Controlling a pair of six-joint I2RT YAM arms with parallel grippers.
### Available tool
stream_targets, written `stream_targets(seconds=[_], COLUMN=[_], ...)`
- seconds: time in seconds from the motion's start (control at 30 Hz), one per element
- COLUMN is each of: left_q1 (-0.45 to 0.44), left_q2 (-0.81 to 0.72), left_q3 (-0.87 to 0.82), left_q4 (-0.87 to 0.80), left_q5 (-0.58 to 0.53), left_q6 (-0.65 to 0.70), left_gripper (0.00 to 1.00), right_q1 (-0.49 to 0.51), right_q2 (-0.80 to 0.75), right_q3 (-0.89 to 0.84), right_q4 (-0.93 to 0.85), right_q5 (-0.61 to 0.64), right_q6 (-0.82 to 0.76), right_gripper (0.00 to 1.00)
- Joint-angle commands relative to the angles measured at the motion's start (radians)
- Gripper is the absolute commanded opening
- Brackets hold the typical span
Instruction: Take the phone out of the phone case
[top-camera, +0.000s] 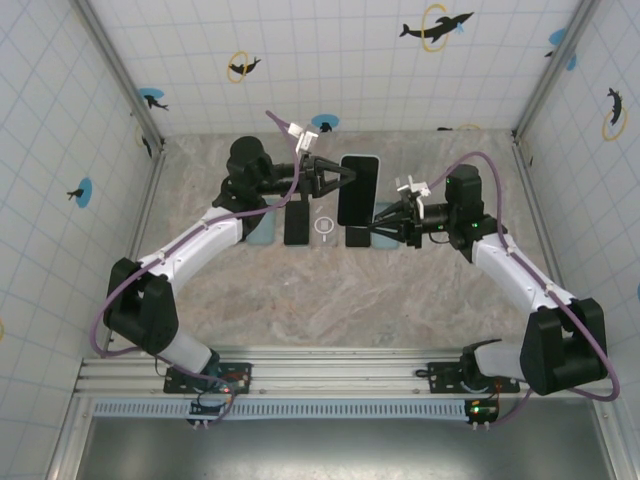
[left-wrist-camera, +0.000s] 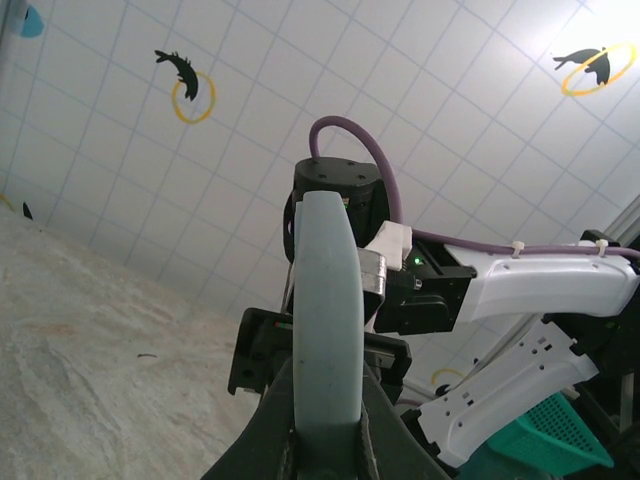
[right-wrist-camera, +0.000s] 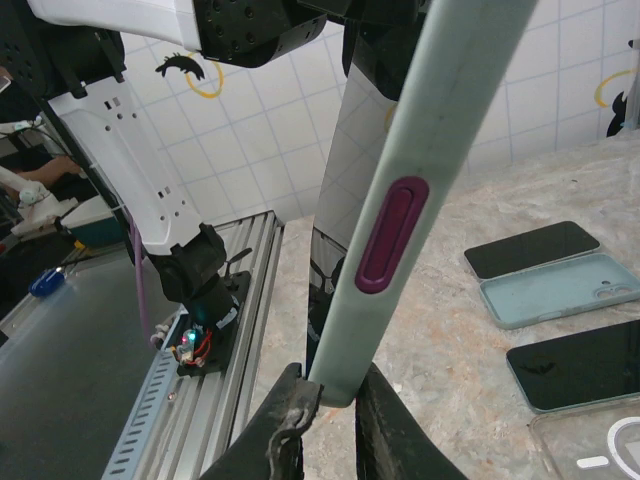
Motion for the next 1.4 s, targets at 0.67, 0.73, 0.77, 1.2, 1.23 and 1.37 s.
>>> stream_targets(seconds=[0.67, 0.73, 0.77, 1.2, 1.23, 1.37], left_q1=[-0.018, -0.021, -0.025, -0.037, -0.036, -0.036], left_q2=[-0.06, -0.058, -0.057, -0.03, -0.028, -0.029], left_q3=[0.022, 0.02, 0.021, 0.03, 0.028, 0.023], left_q4=[0.097, 0.102, 0.104, 0.215, 0.234, 0.226], left_q5=[0.106, 0.109, 0.113, 0.123, 0.123, 0.118], left_q6=[-0.203, -0.212, -0.216, -0.303, -0.318, -0.312], left_gripper=[0.0, 0.0, 0.0, 0.0, 0.0, 0.0], right_q1=[0.022, 0.024, 0.025, 0.061, 0.063, 0.062], right_q2=[0.033, 0.029, 0.025, -0.019, -0.022, -0.04], right_q3=[0.208, 0.212, 0.212, 0.203, 0.203, 0.193], right_q4=[-0.371, -0.361, -0.351, -0.311, -0.312, -0.26], right_q5=[0.345, 0.362, 0.373, 0.494, 0.503, 0.477], right_q6=[-0.395, -0.394, -0.394, -0.419, -0.426, -0.382], right_gripper=[0.06, 0.06, 0.06, 0.06, 0.06, 0.07])
